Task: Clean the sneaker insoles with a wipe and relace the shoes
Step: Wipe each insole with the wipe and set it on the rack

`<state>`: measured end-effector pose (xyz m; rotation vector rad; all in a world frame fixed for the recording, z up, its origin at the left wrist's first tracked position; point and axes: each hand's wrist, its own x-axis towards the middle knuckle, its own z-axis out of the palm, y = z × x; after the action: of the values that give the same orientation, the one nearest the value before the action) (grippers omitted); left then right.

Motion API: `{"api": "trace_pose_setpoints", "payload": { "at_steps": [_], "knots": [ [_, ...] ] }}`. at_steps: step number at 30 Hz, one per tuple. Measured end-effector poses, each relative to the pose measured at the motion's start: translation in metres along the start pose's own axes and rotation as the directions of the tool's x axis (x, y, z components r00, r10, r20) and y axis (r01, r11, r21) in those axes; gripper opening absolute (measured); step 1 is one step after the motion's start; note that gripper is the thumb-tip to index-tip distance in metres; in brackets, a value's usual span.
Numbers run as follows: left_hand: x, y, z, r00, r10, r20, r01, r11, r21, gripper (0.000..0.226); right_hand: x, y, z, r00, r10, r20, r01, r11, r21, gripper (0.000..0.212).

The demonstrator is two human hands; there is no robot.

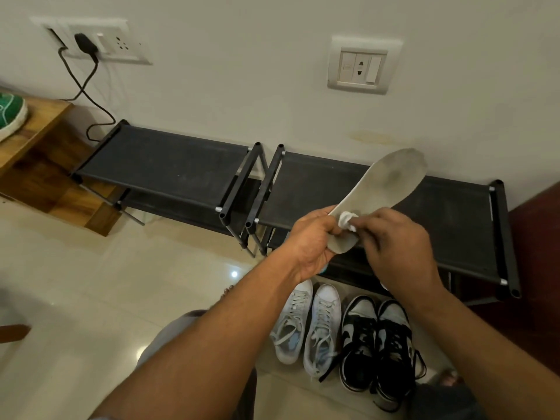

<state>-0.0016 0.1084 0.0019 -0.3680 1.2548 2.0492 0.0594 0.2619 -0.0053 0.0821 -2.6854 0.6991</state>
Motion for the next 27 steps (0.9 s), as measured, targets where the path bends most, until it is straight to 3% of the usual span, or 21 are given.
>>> {"api": "trace_pose_setpoints", "payload": {
  "at_steps": [4, 9, 13, 17, 21, 23, 25, 27],
  "knots": [
    [-0.001, -0.002, 0.002, 1.0, -0.017, 0.012, 0.017, 1.0, 0.026, 0.052, 0.013, 0.023, -0.01, 0.979, 0.181, -0.09, -0.178, 0.983, 0.032, 0.019],
    [0.001, 0.0, 0.001, 1.0, 0.007, -0.004, -0.007, 1.0, -0.018, 0.051, 0.001, 0.001, -0.001, 1.0, -0.014, 0.008, 0.014, 1.0, 0.003, 0.02],
    [0.003, -0.002, 0.002, 1.0, 0.002, -0.01, -0.002, 1.0, 0.023, 0.053, 0.015, 0.025, -0.014, 0.979, 0.168, -0.115, -0.164, 0.985, 0.046, 0.018],
    [0.004, -0.002, 0.0, 1.0, 0.022, -0.021, -0.022, 1.0, -0.021, 0.053, 0.002, 0.003, -0.002, 1.0, -0.019, -0.001, 0.019, 1.0, 0.014, 0.02],
    [0.005, -0.003, 0.001, 1.0, 0.009, -0.022, -0.008, 1.0, 0.015, 0.054, 0.015, 0.029, -0.014, 0.978, 0.188, -0.086, -0.185, 0.982, 0.044, 0.021],
    [0.005, -0.001, 0.001, 0.999, 0.018, -0.042, -0.018, 1.0, 0.0, 0.054, 0.013, 0.024, -0.014, 0.984, 0.16, -0.073, -0.157, 0.986, 0.052, 0.021],
    [0.006, -0.002, -0.001, 0.998, 0.022, -0.065, -0.024, 0.999, -0.036, 0.054, 0.004, 0.01, -0.007, 0.999, 0.033, 0.009, -0.033, 0.998, 0.059, 0.022],
    [0.006, -0.004, -0.001, 0.999, 0.005, -0.048, -0.007, 1.0, -0.025, 0.055, 0.006, 0.018, -0.009, 0.998, 0.065, 0.0, -0.065, 0.995, 0.07, 0.022]
  ]
}}
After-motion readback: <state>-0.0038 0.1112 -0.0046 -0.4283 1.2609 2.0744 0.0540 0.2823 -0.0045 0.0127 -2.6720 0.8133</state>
